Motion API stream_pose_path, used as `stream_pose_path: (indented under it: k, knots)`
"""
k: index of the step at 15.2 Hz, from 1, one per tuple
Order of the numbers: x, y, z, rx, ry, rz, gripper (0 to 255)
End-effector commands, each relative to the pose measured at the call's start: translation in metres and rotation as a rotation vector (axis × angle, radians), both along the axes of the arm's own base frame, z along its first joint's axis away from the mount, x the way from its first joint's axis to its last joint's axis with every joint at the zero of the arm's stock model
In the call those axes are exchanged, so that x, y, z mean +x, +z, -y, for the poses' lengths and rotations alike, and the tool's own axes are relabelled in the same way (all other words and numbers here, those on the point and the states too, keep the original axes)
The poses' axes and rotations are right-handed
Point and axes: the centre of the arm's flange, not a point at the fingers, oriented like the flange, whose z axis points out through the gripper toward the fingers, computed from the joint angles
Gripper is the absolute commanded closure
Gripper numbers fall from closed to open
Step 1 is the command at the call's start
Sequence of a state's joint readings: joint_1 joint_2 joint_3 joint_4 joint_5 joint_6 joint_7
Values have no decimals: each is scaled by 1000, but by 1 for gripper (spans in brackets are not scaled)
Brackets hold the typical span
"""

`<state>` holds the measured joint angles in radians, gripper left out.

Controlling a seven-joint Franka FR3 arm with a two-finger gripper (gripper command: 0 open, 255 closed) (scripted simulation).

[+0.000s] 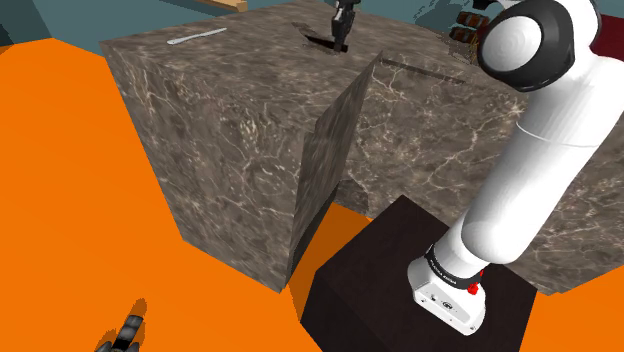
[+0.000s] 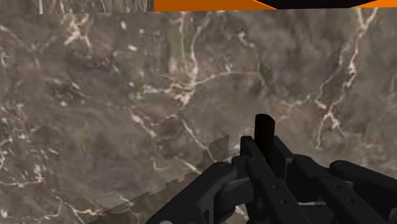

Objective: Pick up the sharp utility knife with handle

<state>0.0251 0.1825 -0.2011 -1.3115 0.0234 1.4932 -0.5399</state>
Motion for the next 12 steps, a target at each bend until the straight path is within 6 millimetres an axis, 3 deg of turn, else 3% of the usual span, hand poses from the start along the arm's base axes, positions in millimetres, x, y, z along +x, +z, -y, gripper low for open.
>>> stream_pose_path:
  k: [1,10,12]
  knots:
    - [0,11,0,0,0,-1,255]
    - [0,59,0,0,0,-1,255]
    - [0,59,0,0,0,-1,255]
